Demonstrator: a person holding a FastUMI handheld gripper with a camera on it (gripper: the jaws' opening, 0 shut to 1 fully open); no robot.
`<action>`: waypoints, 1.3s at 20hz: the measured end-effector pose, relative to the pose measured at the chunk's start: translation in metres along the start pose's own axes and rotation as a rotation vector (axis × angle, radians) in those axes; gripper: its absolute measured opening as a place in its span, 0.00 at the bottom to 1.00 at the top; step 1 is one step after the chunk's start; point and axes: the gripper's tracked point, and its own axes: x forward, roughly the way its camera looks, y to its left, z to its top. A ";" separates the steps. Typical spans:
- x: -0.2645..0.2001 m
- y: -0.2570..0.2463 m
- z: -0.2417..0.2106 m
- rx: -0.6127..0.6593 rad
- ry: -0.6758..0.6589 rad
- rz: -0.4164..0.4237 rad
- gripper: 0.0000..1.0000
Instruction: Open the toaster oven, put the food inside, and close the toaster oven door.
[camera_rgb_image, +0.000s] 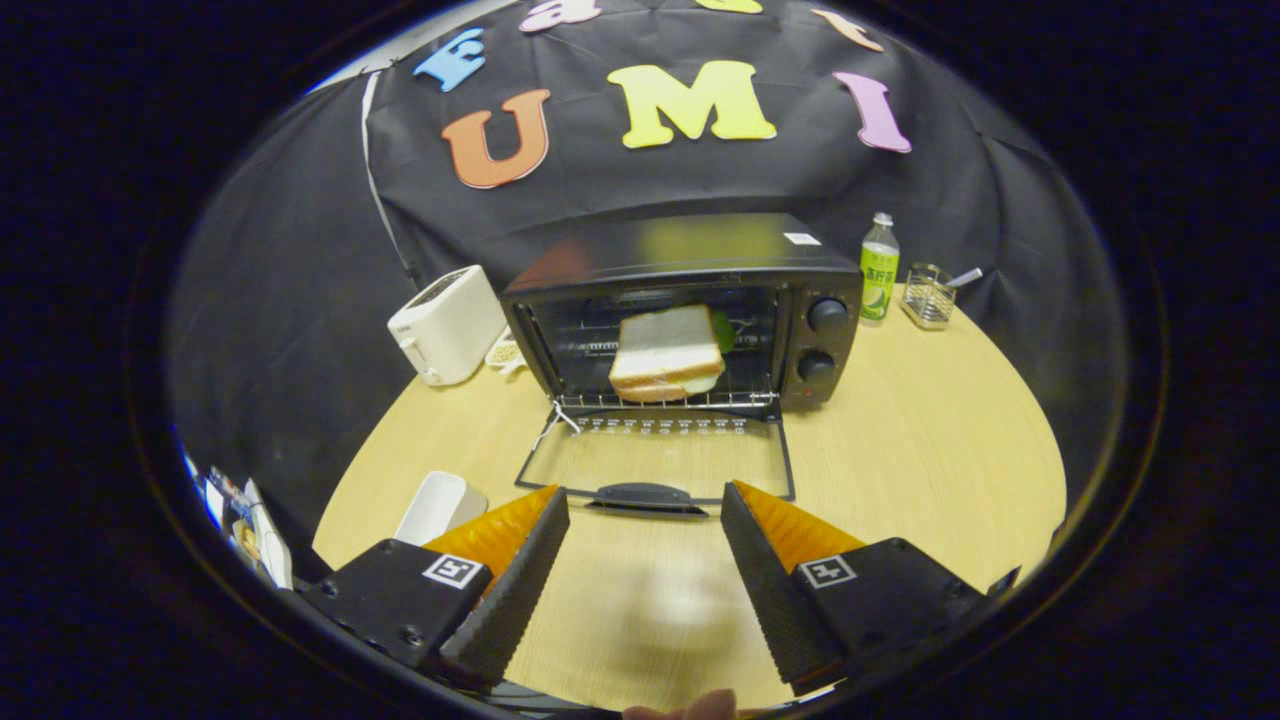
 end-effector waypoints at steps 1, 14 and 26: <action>0.005 0.001 -0.009 0.007 0.016 -0.003 0.99; 0.085 -0.004 -0.071 0.068 0.132 -0.100 0.99; 0.109 -0.009 -0.068 0.080 0.140 -0.143 0.99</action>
